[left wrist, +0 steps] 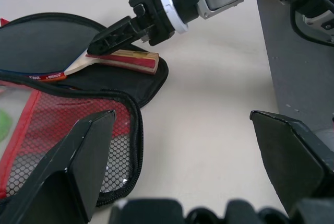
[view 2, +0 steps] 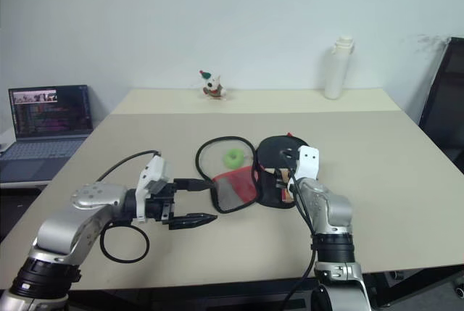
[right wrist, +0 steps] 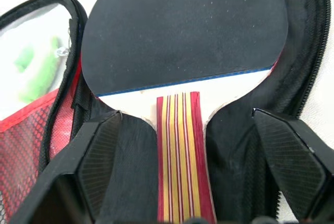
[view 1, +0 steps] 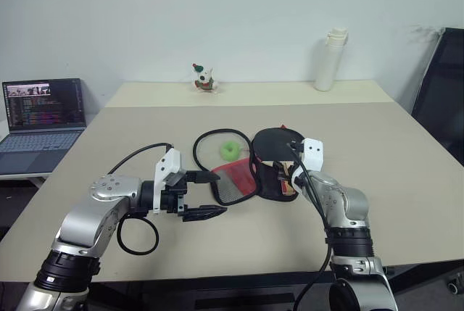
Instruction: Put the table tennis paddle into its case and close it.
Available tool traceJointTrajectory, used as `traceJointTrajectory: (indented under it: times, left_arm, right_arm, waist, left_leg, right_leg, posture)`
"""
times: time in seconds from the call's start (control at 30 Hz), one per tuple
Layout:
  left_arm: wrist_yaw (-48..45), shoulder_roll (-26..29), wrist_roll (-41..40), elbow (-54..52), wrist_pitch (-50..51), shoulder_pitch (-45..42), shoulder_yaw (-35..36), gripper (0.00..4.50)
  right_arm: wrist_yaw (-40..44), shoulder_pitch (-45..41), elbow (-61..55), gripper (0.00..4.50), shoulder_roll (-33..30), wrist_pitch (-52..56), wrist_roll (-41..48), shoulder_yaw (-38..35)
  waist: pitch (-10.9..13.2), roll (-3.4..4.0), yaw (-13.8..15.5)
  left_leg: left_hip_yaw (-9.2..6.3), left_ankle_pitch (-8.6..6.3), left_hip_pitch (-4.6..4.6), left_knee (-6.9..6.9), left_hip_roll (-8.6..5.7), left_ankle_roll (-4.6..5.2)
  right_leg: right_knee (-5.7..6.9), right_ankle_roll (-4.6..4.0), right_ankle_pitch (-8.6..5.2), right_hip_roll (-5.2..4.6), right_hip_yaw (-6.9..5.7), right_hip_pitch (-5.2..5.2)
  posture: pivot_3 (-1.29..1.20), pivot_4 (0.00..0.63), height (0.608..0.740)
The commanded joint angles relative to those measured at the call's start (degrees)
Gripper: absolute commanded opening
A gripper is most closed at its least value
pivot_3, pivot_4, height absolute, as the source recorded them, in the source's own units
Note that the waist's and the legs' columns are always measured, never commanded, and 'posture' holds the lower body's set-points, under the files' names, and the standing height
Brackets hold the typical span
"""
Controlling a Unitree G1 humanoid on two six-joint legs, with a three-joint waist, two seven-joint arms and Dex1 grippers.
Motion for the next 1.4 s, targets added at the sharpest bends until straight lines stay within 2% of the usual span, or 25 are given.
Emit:
traceJointTrajectory:
  times: [0.03,0.2,0.4,0.9,1.0,1.33,1.4]
  left_arm:
    - [-0.13,1.21,-0.67,-1.47,-0.56,0.12,1.61,4.50]
    - [-0.16,1.58,-0.60,-1.06,-0.84,0.52,1.94,4.50]
    - [0.32,1.74,-0.44,-0.12,-1.24,0.61,2.21,4.50]
    - [0.00,2.03,-0.12,0.27,-1.62,0.46,2.02,4.50]
    - [0.15,2.07,-0.18,0.06,-1.61,0.77,2.13,4.50]
    - [0.62,1.84,-0.25,-0.24,-1.65,1.11,2.16,4.50]
    - [0.68,1.80,-0.28,-0.34,-1.62,1.15,2.14,4.50]
  right_arm:
    - [5.26,1.86,-8.43,4.47,-2.91,-1.23,1.35,2.94]
    - [8.36,5.04,-12.20,4.47,-7.80,-1.18,0.63,3.15]
    - [9.22,7.54,-10.41,4.47,-11.91,-3.34,-1.05,2.41]
    - [9.42,6.68,-0.24,4.47,-8.99,-9.38,-3.82,5.38]
    - [9.48,6.03,1.20,3.89,-8.79,-9.45,-4.09,5.47]
    - [9.90,2.95,4.17,0.23,-8.27,-7.92,-2.90,3.20]
    - [10.09,2.62,4.02,0.06,-8.64,-7.52,-2.68,2.93]
  waist:
    - [0.00,0.00,0.00]
    - [0.00,0.00,0.03]
    - [0.00,0.00,0.02]
    - [0.00,0.00,0.00]
    - [0.00,0.00,-0.03]
    - [0.00,0.00,0.01]
    - [0.00,0.00,0.02]
  left_leg:
    - [-0.01,0.00,0.00,0.00,0.01,0.00]
    - [-0.01,0.00,0.00,0.00,0.00,0.00]
    - [0.02,0.00,0.01,0.00,-0.03,0.00]
    - [0.05,0.00,0.04,0.00,-0.01,0.00]
    - [0.04,0.00,0.04,0.00,-0.02,0.00]
    - [0.04,0.00,0.04,0.00,-0.01,0.00]
    - [0.04,0.00,0.04,0.00,0.00,0.00]
  right_leg:
    - [0.00,0.00,0.00,0.00,0.00,0.00]
    - [-0.01,0.01,-0.01,-0.01,0.00,0.01]
    - [-0.01,0.01,-0.01,0.01,0.01,0.01]
    - [0.00,0.01,-0.01,0.02,0.04,0.01]
    - [0.00,0.01,-0.01,0.02,0.03,0.01]
    - [0.02,0.01,-0.01,0.02,0.03,0.01]
    - [0.01,0.01,-0.01,0.01,0.04,0.01]
  posture:
    - [0.00,0.150,0.740]
    - [0.00,0.150,0.740]
    - [0.00,0.150,0.740]
    - [0.00,0.150,0.740]
    - [0.00,0.150,0.740]
    - [0.00,0.150,0.740]
    - [0.00,0.150,0.740]
